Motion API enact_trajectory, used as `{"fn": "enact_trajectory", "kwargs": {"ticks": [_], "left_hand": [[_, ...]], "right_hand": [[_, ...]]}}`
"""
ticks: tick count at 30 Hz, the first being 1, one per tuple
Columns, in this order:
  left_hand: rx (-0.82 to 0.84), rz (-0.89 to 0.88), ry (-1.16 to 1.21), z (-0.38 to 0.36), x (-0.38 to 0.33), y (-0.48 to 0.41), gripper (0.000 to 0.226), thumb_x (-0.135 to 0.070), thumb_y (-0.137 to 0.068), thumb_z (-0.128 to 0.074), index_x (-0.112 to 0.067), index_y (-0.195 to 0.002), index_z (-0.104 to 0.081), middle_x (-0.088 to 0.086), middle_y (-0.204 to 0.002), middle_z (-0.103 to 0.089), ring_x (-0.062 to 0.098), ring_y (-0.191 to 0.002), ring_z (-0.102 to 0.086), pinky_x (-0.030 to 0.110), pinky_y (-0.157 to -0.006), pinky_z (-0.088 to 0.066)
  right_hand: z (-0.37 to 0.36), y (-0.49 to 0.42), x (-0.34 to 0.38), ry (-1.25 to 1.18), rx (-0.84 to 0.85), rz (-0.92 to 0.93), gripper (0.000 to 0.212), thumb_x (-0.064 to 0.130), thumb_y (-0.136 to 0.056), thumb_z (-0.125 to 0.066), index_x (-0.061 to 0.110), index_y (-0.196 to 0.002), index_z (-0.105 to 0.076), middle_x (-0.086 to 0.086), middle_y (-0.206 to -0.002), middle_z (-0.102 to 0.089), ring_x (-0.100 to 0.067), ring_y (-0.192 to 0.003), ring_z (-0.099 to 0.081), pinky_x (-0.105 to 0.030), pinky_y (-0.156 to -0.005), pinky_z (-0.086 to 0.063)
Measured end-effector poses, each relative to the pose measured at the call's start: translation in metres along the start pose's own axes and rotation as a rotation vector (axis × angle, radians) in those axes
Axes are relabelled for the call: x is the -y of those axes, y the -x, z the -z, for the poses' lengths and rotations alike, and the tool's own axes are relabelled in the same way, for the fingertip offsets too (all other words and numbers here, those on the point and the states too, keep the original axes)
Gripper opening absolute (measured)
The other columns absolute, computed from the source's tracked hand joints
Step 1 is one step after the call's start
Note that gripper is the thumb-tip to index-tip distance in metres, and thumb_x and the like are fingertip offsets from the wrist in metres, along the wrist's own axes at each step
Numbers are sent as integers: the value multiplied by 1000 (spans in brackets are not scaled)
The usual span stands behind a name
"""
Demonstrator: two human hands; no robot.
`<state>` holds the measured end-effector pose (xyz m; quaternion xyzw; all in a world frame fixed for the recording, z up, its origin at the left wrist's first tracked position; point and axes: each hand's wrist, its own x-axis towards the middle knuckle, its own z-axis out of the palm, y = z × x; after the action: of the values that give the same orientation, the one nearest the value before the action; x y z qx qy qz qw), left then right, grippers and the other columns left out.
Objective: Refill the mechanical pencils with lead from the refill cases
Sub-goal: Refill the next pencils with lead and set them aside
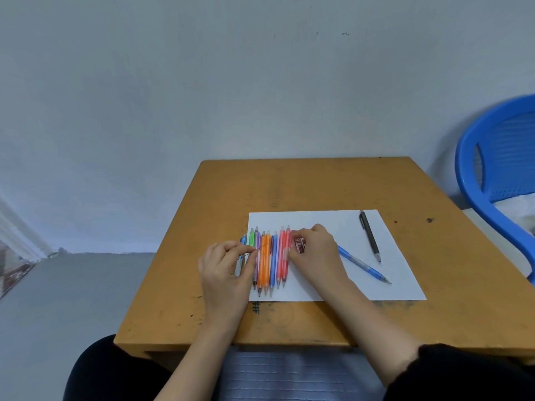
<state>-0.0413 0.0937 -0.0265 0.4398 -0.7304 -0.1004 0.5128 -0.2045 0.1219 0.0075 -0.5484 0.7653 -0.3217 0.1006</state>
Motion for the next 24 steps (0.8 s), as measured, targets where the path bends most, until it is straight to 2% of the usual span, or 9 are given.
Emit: {"fn": "enact_trajectory", "kwargs": {"ticks": [3, 8, 13, 17, 20, 24], "left_hand": [[-1, 4, 4, 0, 0, 0, 18, -28, -79, -68, -13, -89, -72, -1, -92, -65, 1, -95, -48, 24, -82, -34], [-6, -6, -1, 0, -1, -1, 18, -27, -79, -68, -13, -89, -72, 0, -92, -65, 3, -94, -49, 31, -81, -37], [0, 1, 5, -1, 1, 0, 16, -26, -79, -69, -15, -90, -72, -1, -93, -65, 2, -95, -48, 32, -82, -37], [7, 1, -3, -1, 2, 0, 15, -26, -79, -68, -16, -90, -72, -2, -93, -65, 6, -94, -50, 31, -82, -36], [6, -1, 4, -1, 2, 0, 15, -26, -80, -68, -16, -90, -72, -3, -93, -64, 6, -94, -51, 31, -82, -38], [8, -16, 4, -1, 3, 0, 15, -26, -80, -68, -16, -89, -72, -3, -93, -65, 5, -94, -51, 32, -82, -38]], "right_hand": [[-5, -4, 2, 35, 18, -34, 28, 30, -93, -57, 11, -111, -66, 0, -94, -47, -9, -75, -45, -10, -59, -33], [-7, -5, 2, 100, 41, -18, 31, 32, -97, -49, 9, -98, -69, 0, -87, -47, -11, -77, -49, -19, -69, -43], [-4, -4, 0, 97, 36, 5, 30, 28, -97, -48, 10, -108, -70, 0, -88, -48, -8, -80, -46, -17, -71, -40], [5, -4, -1, 17, 8, 39, 29, 24, -95, -53, 12, -117, -67, 4, -88, -48, -6, -75, -44, -6, -59, -30], [14, -3, -3, -31, -35, 66, 27, 21, -94, -56, 14, -116, -68, 7, -83, -46, -2, -69, -44, -4, -56, -32], [26, 0, -13, -20, -80, 56, 25, 20, -93, -58, 15, -115, -69, 5, -89, -50, -6, -77, -46, -5, -57, -32]]}}
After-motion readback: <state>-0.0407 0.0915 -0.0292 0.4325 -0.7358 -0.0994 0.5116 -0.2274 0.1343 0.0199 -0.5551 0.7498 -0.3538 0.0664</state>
